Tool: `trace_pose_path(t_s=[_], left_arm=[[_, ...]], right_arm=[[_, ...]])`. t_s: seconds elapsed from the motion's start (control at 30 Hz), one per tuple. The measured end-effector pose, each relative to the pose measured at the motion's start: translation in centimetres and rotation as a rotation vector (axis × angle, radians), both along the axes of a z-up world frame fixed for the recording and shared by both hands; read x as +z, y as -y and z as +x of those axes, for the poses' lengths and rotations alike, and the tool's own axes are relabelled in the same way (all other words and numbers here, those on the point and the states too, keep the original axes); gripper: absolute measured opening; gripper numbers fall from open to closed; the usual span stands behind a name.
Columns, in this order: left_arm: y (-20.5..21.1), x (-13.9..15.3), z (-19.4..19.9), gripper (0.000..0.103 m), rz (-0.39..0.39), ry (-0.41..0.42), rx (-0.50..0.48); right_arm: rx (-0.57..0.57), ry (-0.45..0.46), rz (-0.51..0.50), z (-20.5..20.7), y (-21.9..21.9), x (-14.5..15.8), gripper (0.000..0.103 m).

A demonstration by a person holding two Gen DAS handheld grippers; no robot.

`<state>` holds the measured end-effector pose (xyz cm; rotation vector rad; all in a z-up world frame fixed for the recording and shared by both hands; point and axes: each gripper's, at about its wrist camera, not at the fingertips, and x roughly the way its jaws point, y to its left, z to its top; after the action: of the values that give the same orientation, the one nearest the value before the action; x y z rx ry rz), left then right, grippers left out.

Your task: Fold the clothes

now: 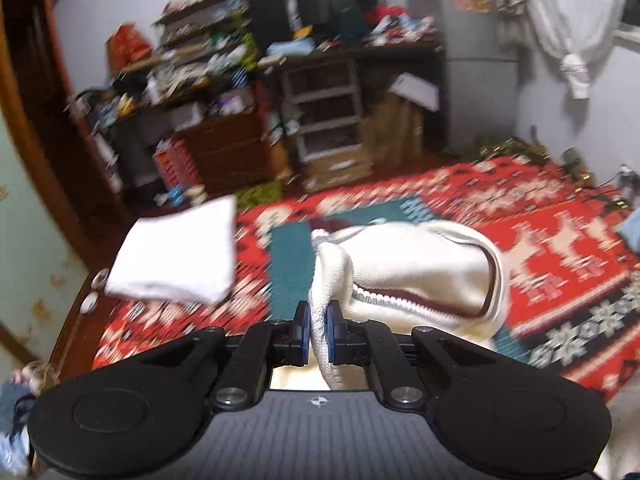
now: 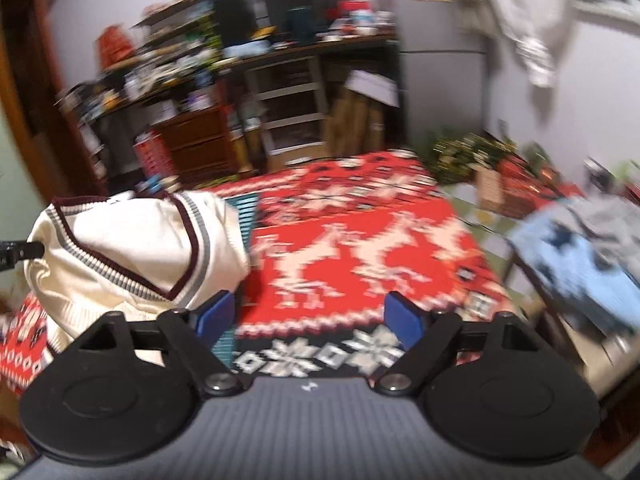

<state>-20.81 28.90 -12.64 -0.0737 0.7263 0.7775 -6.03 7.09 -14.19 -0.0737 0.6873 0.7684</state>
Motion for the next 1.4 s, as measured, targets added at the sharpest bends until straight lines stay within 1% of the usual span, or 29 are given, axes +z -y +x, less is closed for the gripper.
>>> trace_pose_path(t_s=[0.07,0.17,0.23,0.33,0.37,0.5,0.6,0.67,0.7,0.77,0.87,0.97,1.07,1.13,1.2,1.3,1.37,1.4], left_arm=[[-1.7,-1.4,-1.0,0.009,-0.041,-0.023,0.042],[-3.9,-3.7,-2.1,0.009,-0.133,-0.051,0.087],[-4.7,-5.1,-2.7,0.009,-0.181,-0.06,0.099],[-5.0,-6.7,-3.3,0.008,-0.227,-0.071,0.094],[-5.0,-7.2,-3.5,0.008,-0.237,-0.077,0.088],[-4.9,-8.1,-3.8,0.009,-0.235,-0.098,0.075],[-5.4,-8.4,-3.9,0.008,-0.26,-0.089,0.079],[-5.8,-8.4,-4.0,0.008,-0.28,-0.081,0.079],[-6.0,-8.3,-4.0,0.008,-0.29,-0.074,0.077],[-6.3,-8.3,-4.3,0.008,-0.308,-0.061,0.075],[-6.6,-8.3,-4.7,0.009,-0.332,-0.04,0.077],[-6.7,-8.2,-5.1,0.009,-0.351,-0.028,0.077],[-6.7,-8.3,-5.5,0.009,-0.359,-0.027,0.074],[-6.6,-8.6,-5.8,0.009,-0.368,-0.027,0.076],[-6.5,-8.8,-6.1,0.01,-0.379,-0.026,0.08],[-6.0,-9.1,-6.2,0.012,-0.385,-0.021,0.088],[-5.8,-9.1,-6.1,0.016,-0.379,-0.024,0.083],[-5.7,-9.2,-6.0,0.024,-0.379,-0.025,0.079]], right_arm=[[0.067,0.011,-0.013,0.0,-2.8,-0.5,0.081],[0.141,-0.003,-0.014,0.6,-6.8,-1.5,0.078],[0.178,-0.034,-0.003,1.6,-9.3,-2.2,0.075],[0.233,-0.078,0.008,3.9,-13.3,-3.1,0.073],[0.25,-0.084,0.007,4.7,-14.7,-3.2,0.072],[0.308,-0.103,-0.015,8.9,-20.3,-4.2,0.069],[0.37,-0.166,-0.046,11.5,-24.6,-5.7,0.061],[0.424,-0.199,-0.086,12.3,-27.3,-7.1,0.047],[0.454,-0.207,-0.111,12.4,-28.4,-7.8,0.045],[0.512,-0.198,-0.153,11.9,-30.2,-8.9,0.044],[0.591,-0.18,-0.185,10.3,-31.5,-10.0,0.044],[0.649,-0.165,-0.195,7.7,-31.0,-10.5,0.047],[0.714,-0.069,-0.246,4.0,-29.8,-10.3,0.048],[0.748,-0.032,-0.28,1.8,-28.6,-10.3,0.048],[0.751,-0.029,-0.293,0.4,-27.9,-10.8,0.05],[0.702,-0.051,-0.274,0.0,-26.9,-11.2,0.051],[0.66,-0.063,-0.254,0.7,-27.1,-10.9,0.058],[0.638,-0.066,-0.245,1.1,-27.2,-10.8,0.06]])
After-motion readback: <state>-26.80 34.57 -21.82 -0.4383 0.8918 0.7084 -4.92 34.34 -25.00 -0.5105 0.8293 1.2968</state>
